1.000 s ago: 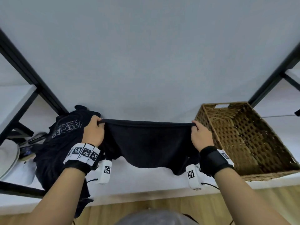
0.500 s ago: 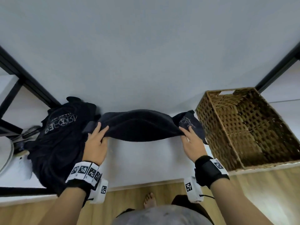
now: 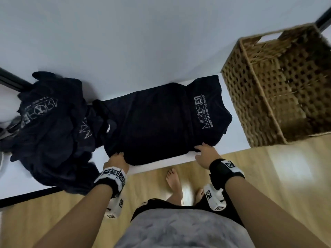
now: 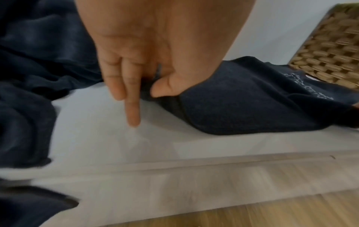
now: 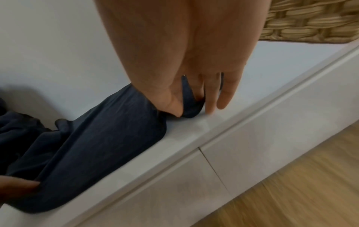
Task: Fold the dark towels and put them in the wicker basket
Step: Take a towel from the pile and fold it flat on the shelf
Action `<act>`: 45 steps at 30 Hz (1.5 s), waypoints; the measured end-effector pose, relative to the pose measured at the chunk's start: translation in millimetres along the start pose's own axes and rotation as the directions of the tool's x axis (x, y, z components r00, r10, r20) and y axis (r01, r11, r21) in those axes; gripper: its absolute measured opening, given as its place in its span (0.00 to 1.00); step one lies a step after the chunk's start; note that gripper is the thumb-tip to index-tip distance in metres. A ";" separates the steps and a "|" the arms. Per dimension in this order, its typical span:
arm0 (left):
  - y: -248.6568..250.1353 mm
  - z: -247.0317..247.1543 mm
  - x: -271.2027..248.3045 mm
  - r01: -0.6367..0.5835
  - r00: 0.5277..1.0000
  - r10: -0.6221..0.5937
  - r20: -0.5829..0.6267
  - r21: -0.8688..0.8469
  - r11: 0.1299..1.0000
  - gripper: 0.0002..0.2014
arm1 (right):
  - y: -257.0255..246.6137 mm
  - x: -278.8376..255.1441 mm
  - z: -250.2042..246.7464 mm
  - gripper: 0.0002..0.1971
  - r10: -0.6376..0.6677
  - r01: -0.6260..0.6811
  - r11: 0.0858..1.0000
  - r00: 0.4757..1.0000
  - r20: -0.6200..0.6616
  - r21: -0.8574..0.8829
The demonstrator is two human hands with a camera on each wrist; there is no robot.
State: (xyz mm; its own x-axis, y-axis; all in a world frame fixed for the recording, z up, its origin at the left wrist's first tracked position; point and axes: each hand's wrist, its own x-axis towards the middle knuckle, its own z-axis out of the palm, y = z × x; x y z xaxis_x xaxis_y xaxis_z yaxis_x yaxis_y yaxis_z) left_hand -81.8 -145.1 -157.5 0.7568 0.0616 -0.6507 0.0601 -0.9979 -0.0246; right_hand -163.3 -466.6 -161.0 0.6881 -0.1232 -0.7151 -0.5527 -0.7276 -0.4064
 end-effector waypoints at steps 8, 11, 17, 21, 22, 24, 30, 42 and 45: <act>117.9 -36.3 31.8 -0.369 0.918 0.373 -0.135 0.058 0.928 0.16 | 25.2 14.0 -31.2 0.32 0.108 -0.072 0.985 0.966 -0.233 0.156; 172.7 -42.2 59.4 -0.606 0.765 0.625 -0.156 0.156 0.780 0.22 | 37.7 15.5 -21.2 0.34 0.127 -0.096 0.975 0.981 -0.145 0.201; 211.6 -30.7 84.1 -0.593 0.799 0.589 0.122 0.322 0.738 0.39 | 60.7 -8.8 2.6 0.28 0.303 -0.243 0.935 0.925 -0.228 0.259; 199.5 -26.2 81.5 -0.586 0.796 0.594 0.114 0.389 0.711 0.38 | 74.2 -6.5 -2.1 0.20 0.513 -0.278 0.788 0.789 -0.336 0.549; 199.2 -28.2 81.0 -0.585 0.798 0.589 0.126 0.395 0.708 0.37 | 77.3 -2.9 -5.2 0.20 0.576 -0.269 0.714 0.750 -0.324 0.647; 206.3 -34.6 79.7 -0.573 0.807 0.573 0.139 0.419 0.705 0.35 | 82.9 5.2 -10.2 0.24 0.661 -0.230 0.537 0.712 -0.236 0.812; 275.7 -43.7 84.7 -0.667 0.600 0.799 -0.044 0.524 0.529 0.24 | 96.5 28.6 -19.5 0.19 0.587 -0.106 0.394 0.793 -0.161 0.913; 361.0 -45.8 97.4 -0.721 0.652 0.664 0.365 0.569 0.395 0.55 | 93.4 13.3 -19.8 0.17 0.447 0.145 0.215 0.865 -0.230 0.966; 370.9 -45.1 111.5 -0.678 0.691 0.629 0.356 0.622 0.392 0.62 | 96.7 12.5 -20.5 0.24 0.477 0.203 0.195 0.835 -0.273 0.960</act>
State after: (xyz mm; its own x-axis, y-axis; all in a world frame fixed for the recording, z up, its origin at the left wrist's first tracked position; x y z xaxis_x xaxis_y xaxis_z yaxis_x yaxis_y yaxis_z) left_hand 54.3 -507.4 -204.9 0.3288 -0.5924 -0.7355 -0.8944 -0.4454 -0.0411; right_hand -198.5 -552.3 -197.5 0.4392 -0.6346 -0.6359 -0.4195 0.4810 -0.7698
